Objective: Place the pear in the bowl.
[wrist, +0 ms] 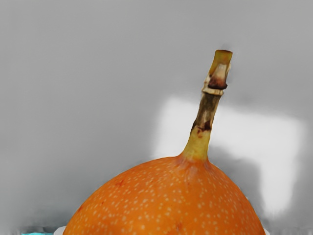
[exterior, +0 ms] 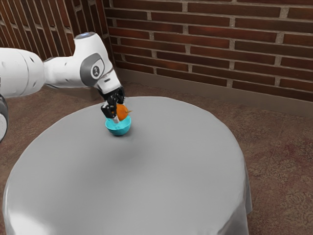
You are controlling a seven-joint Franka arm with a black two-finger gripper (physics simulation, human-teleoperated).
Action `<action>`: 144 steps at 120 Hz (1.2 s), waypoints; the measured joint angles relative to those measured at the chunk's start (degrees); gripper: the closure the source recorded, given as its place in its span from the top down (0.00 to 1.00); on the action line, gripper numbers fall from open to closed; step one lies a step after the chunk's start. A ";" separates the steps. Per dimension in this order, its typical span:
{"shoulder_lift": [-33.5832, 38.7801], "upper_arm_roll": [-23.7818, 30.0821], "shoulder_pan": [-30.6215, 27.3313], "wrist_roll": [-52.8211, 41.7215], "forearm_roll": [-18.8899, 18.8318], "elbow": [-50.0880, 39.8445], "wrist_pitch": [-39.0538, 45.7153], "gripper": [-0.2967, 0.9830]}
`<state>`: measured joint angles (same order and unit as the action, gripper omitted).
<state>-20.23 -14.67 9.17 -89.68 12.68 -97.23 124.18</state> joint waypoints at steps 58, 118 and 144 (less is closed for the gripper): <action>-18.50 -0.30 -7.69 0.27 1.16 20.43 -0.21 0.51; -26.66 -0.27 -9.17 0.42 5.32 27.04 0.03 0.66; -11.41 -0.49 -6.04 2.45 5.34 12.01 -2.42 0.73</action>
<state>-31.63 -15.16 3.13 -87.23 18.02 -85.22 121.76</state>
